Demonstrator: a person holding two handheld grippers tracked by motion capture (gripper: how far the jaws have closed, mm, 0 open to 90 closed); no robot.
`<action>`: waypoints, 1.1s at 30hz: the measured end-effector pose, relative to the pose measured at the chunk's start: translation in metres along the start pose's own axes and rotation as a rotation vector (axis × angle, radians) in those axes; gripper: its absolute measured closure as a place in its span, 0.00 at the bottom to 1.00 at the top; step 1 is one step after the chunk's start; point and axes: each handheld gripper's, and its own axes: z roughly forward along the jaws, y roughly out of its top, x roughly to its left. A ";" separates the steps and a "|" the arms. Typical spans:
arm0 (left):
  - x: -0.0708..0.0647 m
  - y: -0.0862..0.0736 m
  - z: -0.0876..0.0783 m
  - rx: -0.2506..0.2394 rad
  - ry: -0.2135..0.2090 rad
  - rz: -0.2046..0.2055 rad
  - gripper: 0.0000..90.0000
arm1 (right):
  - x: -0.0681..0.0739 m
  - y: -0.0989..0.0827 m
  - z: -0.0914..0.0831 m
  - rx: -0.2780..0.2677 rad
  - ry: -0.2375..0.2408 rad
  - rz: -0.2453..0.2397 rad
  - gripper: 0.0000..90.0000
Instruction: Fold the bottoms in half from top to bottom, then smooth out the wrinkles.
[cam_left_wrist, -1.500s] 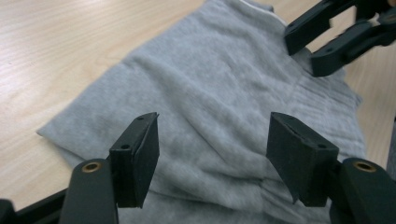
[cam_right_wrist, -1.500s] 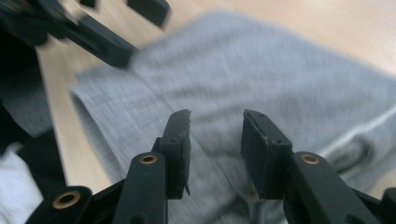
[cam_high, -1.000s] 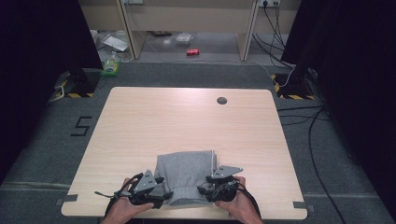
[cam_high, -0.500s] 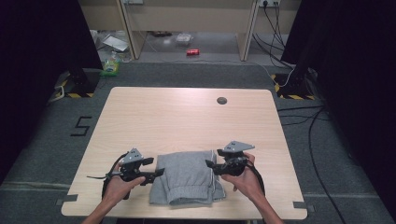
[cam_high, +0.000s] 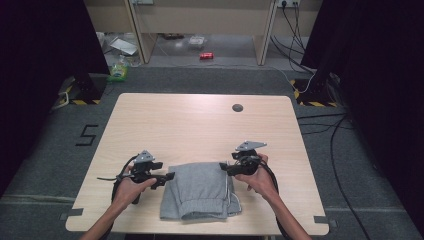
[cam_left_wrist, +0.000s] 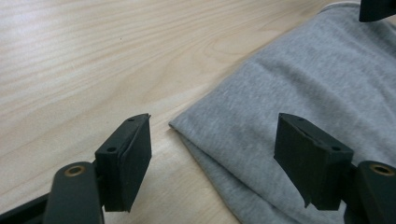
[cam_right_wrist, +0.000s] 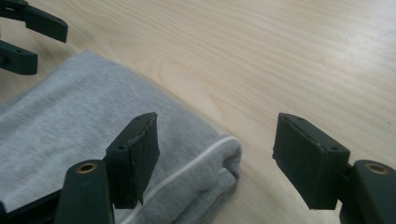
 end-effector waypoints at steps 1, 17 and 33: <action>0.003 -0.001 0.003 0.008 0.004 -0.005 0.30 | -0.002 -0.001 0.001 0.007 -0.003 0.001 0.34; 0.009 -0.003 0.011 0.033 0.023 -0.011 0.28 | -0.006 -0.013 0.009 0.032 0.038 0.036 0.31; -0.002 -0.003 0.024 0.025 0.063 0.110 0.41 | -0.006 -0.021 0.022 0.062 0.086 0.032 0.48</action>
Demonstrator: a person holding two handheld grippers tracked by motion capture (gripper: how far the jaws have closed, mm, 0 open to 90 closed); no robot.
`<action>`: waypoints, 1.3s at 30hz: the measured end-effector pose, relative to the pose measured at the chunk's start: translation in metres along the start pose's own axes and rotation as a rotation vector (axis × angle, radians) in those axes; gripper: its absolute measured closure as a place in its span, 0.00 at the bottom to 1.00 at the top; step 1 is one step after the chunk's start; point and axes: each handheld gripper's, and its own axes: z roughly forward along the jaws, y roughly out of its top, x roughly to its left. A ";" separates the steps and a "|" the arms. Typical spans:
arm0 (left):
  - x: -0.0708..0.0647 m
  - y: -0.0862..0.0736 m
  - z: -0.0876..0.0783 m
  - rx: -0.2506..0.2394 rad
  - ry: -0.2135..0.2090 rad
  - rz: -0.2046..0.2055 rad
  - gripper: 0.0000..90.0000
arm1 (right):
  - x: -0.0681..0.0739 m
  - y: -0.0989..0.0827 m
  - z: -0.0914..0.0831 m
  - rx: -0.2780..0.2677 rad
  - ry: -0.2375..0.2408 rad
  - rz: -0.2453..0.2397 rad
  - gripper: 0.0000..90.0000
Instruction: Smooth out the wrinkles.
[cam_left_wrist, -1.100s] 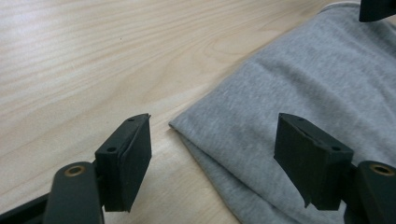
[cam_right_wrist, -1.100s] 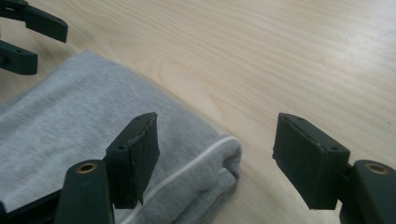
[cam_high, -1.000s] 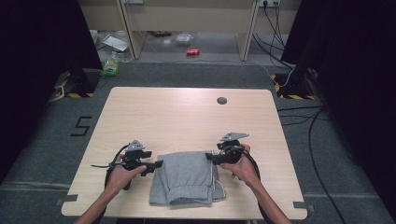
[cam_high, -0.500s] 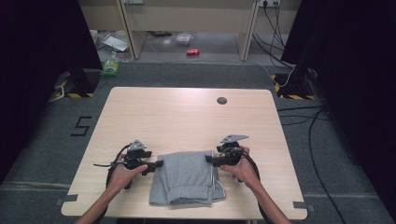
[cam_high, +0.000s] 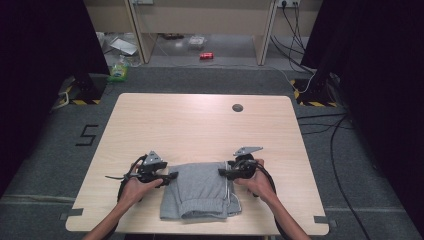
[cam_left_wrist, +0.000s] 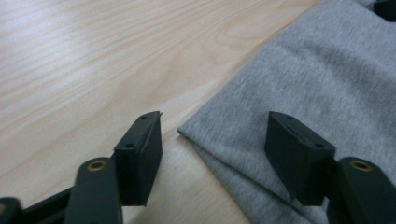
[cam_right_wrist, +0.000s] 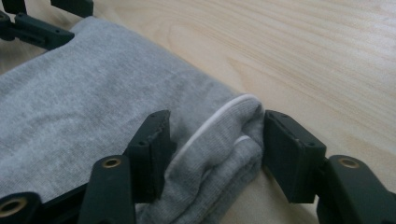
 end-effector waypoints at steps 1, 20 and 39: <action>0.000 0.000 0.000 0.000 0.000 0.000 0.44 | 0.000 0.000 0.000 0.000 0.000 0.000 0.48; -0.001 0.000 -0.002 -0.022 -0.025 0.011 0.91 | 0.003 -0.002 -0.002 -0.051 -0.034 0.084 0.79; 0.037 0.043 0.035 0.023 0.055 -0.012 0.92 | -0.038 0.035 0.020 -0.091 -0.099 0.142 0.80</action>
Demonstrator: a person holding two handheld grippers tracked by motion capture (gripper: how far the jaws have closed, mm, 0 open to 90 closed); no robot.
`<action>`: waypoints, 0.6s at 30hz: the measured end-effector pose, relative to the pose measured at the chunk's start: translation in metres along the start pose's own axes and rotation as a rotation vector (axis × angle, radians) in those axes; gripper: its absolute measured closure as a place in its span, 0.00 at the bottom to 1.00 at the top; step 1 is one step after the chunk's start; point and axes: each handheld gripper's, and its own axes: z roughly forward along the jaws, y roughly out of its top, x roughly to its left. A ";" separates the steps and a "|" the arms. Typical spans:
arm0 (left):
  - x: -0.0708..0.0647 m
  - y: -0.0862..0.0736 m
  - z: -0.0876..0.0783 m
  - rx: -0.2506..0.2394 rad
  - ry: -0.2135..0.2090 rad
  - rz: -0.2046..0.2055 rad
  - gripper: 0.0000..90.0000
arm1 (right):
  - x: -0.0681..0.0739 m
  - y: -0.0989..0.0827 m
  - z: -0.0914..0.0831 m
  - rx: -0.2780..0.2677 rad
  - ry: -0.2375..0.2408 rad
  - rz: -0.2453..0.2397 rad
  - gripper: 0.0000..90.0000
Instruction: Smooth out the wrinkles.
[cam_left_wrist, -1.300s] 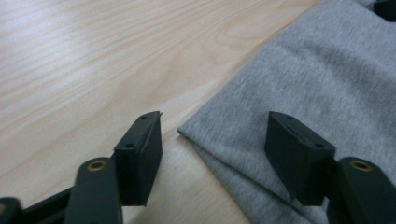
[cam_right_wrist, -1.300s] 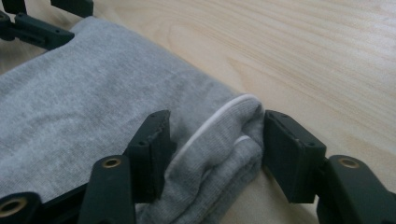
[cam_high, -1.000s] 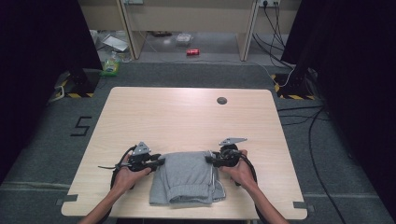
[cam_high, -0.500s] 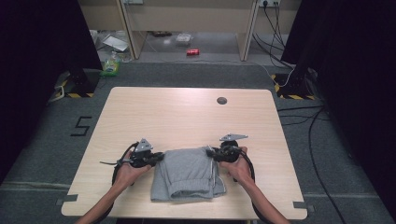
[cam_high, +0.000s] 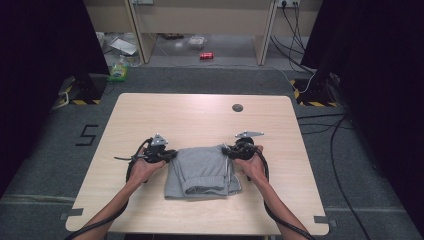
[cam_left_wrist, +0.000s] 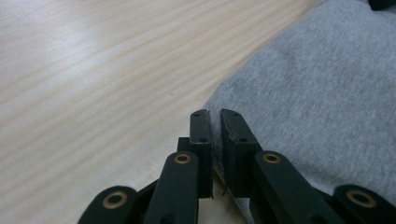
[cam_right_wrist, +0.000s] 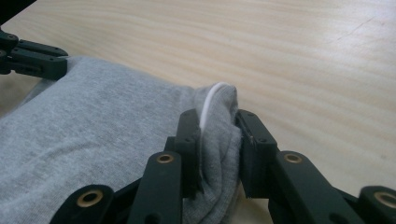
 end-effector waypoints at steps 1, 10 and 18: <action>0.002 0.002 0.002 -0.001 0.008 0.000 0.93 | -0.003 0.004 0.003 0.000 -0.008 0.001 0.80; 0.018 0.018 0.020 -0.006 0.038 -0.031 0.93 | -0.016 0.022 0.016 0.013 -0.046 0.013 0.80; 0.023 0.025 0.027 0.000 0.053 -0.044 0.91 | -0.027 0.035 0.017 -0.050 -0.063 0.084 0.65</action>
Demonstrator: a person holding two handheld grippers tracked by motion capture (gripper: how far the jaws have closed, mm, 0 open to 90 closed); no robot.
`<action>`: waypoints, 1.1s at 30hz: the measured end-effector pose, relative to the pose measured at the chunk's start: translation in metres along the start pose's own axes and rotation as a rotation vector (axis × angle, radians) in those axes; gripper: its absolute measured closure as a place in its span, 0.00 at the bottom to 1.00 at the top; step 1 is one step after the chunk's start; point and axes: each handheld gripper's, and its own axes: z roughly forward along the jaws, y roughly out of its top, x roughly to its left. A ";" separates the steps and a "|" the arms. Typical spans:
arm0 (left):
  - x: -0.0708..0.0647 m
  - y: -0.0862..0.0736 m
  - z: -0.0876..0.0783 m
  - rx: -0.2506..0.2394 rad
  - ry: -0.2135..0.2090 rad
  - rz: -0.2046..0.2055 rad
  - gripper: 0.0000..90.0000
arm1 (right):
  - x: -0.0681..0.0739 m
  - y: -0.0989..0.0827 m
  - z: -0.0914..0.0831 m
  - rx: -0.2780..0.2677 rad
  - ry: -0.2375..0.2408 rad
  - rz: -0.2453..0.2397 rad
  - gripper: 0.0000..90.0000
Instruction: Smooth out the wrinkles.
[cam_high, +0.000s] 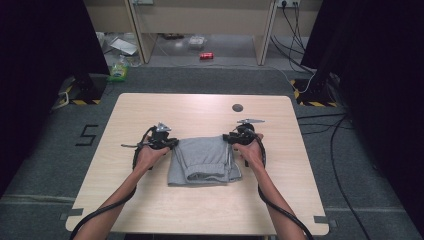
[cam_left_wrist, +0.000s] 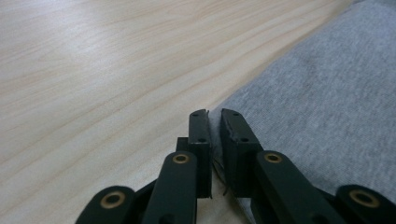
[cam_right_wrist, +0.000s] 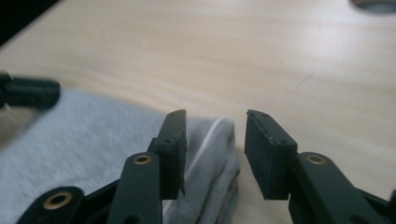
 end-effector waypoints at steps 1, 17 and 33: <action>0.000 0.000 0.000 0.000 0.000 0.000 0.91 | -0.001 0.002 -0.003 -0.025 0.004 0.010 0.65; 0.002 -0.001 0.000 0.002 -0.002 -0.008 0.87 | 0.003 0.008 -0.007 -0.038 -0.053 -0.059 0.62; 0.005 -0.003 -0.004 -0.005 -0.008 -0.052 0.72 | -0.009 -0.002 -0.013 -0.017 -0.128 0.012 0.50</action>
